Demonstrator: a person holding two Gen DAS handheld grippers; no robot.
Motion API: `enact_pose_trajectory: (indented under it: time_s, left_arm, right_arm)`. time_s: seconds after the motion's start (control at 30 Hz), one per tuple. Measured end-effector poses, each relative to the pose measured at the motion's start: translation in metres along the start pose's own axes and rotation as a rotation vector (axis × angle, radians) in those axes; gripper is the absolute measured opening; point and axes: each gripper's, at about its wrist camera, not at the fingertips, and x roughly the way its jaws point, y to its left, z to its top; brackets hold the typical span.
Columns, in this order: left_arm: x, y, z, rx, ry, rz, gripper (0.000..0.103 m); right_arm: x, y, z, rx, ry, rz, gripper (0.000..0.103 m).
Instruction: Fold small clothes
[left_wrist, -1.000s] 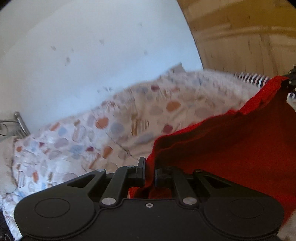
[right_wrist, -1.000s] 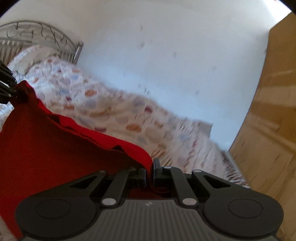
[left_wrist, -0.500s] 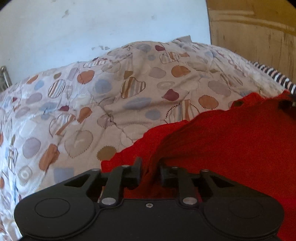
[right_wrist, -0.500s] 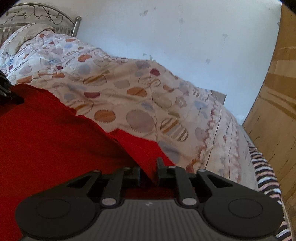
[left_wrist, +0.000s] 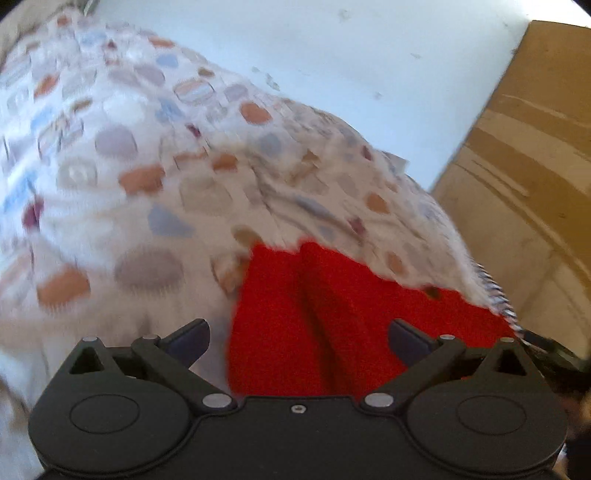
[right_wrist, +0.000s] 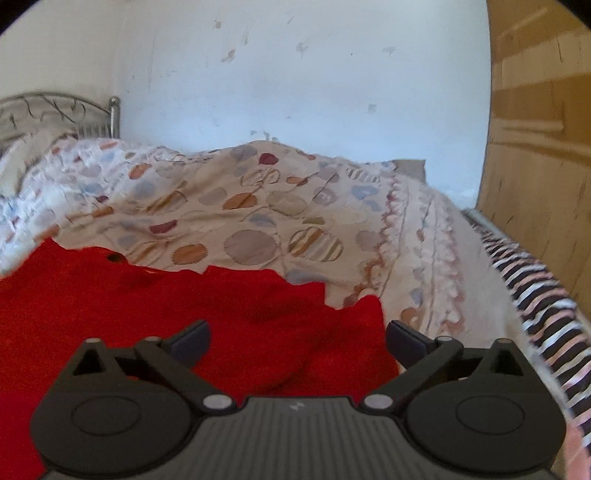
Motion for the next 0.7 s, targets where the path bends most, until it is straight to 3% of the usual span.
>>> enact_pose_trajectory:
  time_s: [0.1, 0.2, 0.23, 0.27, 0.3, 0.33, 0.37, 0.4, 0.5, 0.6, 0.7]
  left_arm:
    - [-0.008, -0.009, -0.027, 0.042, 0.054, -0.038, 0.097]
    - [-0.005, -0.020, -0.045, 0.093, 0.113, -0.047, 0.079]
    - [-0.003, -0.024, -0.048, 0.098, 0.128, -0.041, 0.069]
    - [-0.003, -0.024, -0.051, 0.093, 0.139, -0.040, 0.051]
    - [-0.005, -0.023, -0.054, 0.081, 0.150, -0.049, 0.039]
    - [-0.005, -0.024, -0.054, 0.067, 0.150, -0.060, 0.014]
    - [-0.008, -0.027, -0.054, 0.063, 0.133, -0.058, 0.006]
    - [-0.013, -0.031, -0.054, 0.071, 0.102, -0.024, 0.006]
    - [-0.029, -0.033, -0.054, 0.037, 0.015, 0.082, 0.005]
    - [-0.045, -0.015, -0.063, -0.093, -0.074, 0.111, 0.005]
    - [-0.043, 0.003, -0.082, -0.210, -0.072, 0.115, 0.005]
  right_arm:
    - [0.010, -0.002, 0.003, 0.014, 0.018, 0.029, 0.100]
    - [0.023, 0.002, 0.009, 0.006, 0.035, 0.054, 0.088]
    - [0.028, 0.002, 0.011, 0.009, 0.040, 0.065, 0.087]
    - [0.031, 0.004, 0.012, 0.013, 0.041, 0.074, 0.080]
    - [0.036, 0.005, 0.013, 0.016, 0.051, 0.079, 0.067]
    - [0.040, 0.007, 0.014, 0.012, 0.061, 0.075, 0.054]
    - [0.043, 0.009, 0.015, 0.006, 0.071, 0.057, 0.021]
    - [0.045, 0.010, 0.015, 0.005, 0.077, 0.036, 0.013]
    - [0.042, 0.011, 0.013, -0.008, 0.060, -0.022, 0.010]
    - [0.046, 0.007, 0.008, 0.001, 0.073, -0.067, 0.009]
    - [0.051, 0.001, 0.001, 0.024, 0.089, -0.074, 0.009]
